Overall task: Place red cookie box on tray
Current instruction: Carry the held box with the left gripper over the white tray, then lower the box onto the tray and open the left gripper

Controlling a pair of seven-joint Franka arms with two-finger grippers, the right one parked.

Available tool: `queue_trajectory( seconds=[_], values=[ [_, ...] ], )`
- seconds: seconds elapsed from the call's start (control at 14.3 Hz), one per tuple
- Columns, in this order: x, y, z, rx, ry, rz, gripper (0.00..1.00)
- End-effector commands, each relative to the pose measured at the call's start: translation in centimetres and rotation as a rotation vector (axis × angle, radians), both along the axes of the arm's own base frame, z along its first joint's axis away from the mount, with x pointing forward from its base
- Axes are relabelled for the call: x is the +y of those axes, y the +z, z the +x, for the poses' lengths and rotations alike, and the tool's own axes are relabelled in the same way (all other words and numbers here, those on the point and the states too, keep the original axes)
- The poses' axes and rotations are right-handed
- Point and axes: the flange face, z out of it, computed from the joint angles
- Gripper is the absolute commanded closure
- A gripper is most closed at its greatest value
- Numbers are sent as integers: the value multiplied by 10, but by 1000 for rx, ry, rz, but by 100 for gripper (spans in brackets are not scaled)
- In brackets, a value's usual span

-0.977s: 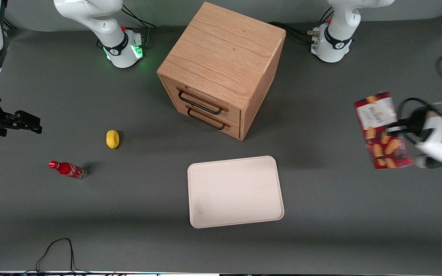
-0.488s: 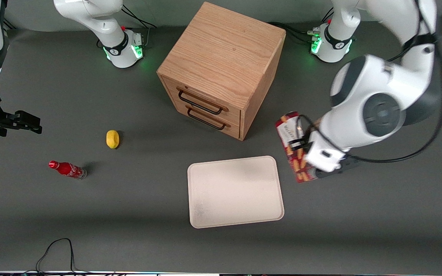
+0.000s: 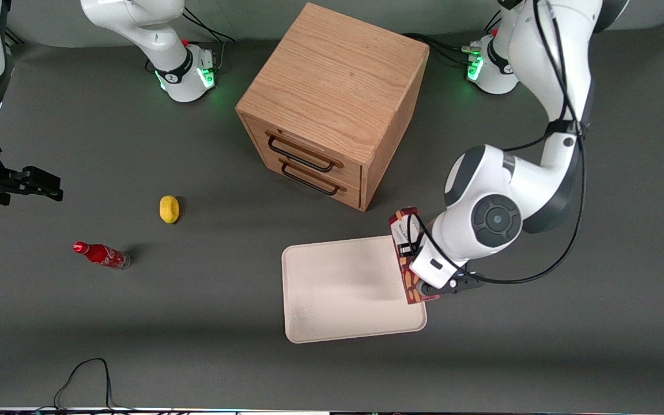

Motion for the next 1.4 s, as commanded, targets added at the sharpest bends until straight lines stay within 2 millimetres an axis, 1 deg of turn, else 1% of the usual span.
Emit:
queue_trajectory(
  seconds=[0.0, 0.14, 0.28, 0.49, 0.77, 0.91, 0.98, 1.05, 1.12, 1.33],
  values=[
    [-6, -23, 9, -56, -41, 38, 100],
    [-9, -44, 12, -75, -54, 41, 100],
    [-14, -61, 14, -90, -57, 36, 100],
    [-16, -81, 18, -105, -56, 33, 100],
    [-15, -97, 18, -110, -68, 56, 100],
    [-15, -97, 19, -114, -67, 54, 100],
    [-14, -100, 19, -111, -66, 55, 93],
    [-14, -101, 19, -112, -69, 58, 5],
    [-14, -101, 19, -112, -67, 58, 0],
    [-14, -101, 19, -111, -66, 55, 0]
  ],
)
